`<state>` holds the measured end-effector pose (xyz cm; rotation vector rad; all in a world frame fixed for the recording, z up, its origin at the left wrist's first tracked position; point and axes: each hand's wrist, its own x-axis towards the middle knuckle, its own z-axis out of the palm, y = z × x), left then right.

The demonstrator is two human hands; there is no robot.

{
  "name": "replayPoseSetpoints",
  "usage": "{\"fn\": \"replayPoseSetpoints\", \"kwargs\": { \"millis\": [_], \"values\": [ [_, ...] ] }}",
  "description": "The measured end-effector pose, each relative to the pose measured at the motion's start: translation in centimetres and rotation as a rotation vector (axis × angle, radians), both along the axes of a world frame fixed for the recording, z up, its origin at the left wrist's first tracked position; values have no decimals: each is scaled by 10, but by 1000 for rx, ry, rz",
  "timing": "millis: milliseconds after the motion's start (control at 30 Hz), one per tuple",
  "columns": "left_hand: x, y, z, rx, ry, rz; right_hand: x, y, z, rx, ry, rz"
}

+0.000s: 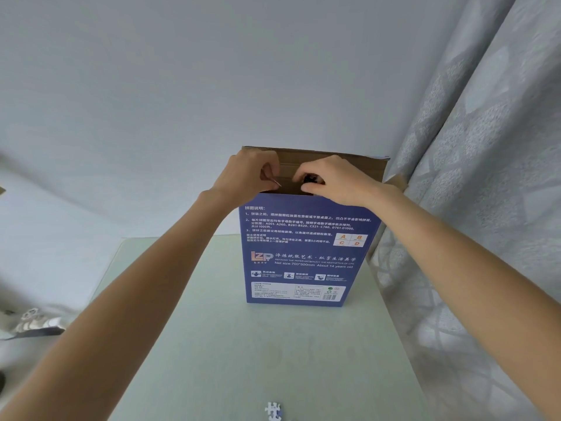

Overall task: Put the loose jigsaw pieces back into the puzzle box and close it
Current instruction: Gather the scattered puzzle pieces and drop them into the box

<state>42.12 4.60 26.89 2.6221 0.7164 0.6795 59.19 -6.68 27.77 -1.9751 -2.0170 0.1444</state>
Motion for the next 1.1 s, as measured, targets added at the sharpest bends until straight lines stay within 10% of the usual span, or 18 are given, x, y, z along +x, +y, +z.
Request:
{"fn": "replayPoseSetpoints", "kwargs": {
  "millis": [367,600,1100],
  "values": [
    [-14,-22,-21,262,-48,36,-14,-14,-15,67,77,-43],
    [-55,-76,-74,513,-354,63,-65,-78,-65,578,105,-87],
    [-221,-227,-288,-581,654,409,-154,-256,-322,-621,221,-575]
  ]
}}
